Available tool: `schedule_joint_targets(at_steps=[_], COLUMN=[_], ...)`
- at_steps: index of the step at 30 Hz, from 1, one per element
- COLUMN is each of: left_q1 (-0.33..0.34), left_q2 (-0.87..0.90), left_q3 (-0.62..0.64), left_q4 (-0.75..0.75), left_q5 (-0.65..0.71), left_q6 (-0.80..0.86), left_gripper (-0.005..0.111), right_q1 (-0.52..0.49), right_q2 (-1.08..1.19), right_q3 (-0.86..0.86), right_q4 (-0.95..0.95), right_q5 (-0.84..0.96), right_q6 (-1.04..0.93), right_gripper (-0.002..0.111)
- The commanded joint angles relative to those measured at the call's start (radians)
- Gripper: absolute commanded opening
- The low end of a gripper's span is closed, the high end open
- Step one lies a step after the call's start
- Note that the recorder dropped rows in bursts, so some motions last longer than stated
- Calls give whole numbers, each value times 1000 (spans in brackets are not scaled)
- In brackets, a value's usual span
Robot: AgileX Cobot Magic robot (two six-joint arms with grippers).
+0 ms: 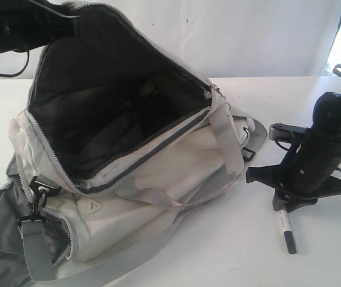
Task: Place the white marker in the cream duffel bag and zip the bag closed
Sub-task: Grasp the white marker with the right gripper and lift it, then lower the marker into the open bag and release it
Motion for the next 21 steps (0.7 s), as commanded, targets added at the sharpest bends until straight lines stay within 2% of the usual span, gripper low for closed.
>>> schedule_joint_targets(at_steps=[1,6,10,21], left_q1=[4,4,4,4], left_q2=[-8,-8,-8,-8], left_q3=[-11,-11,-11,-11], left_q4=[-5,-5,-5,-3], left_q5=[-28,-28,-28,-28], left_q6=[-2,-2,-2,-2], left_gripper=[0,0,0,0], right_q1=[-1,-1,-1,18], right_q2=[-11,-81,-138,-178], right_q3=[3,3,3,3], right_q4=[32,81,246,966], right_q5=[2,-2,-2,16], right_q6=[-4,-38,-194,-721], right_gripper=[0,0,0,0])
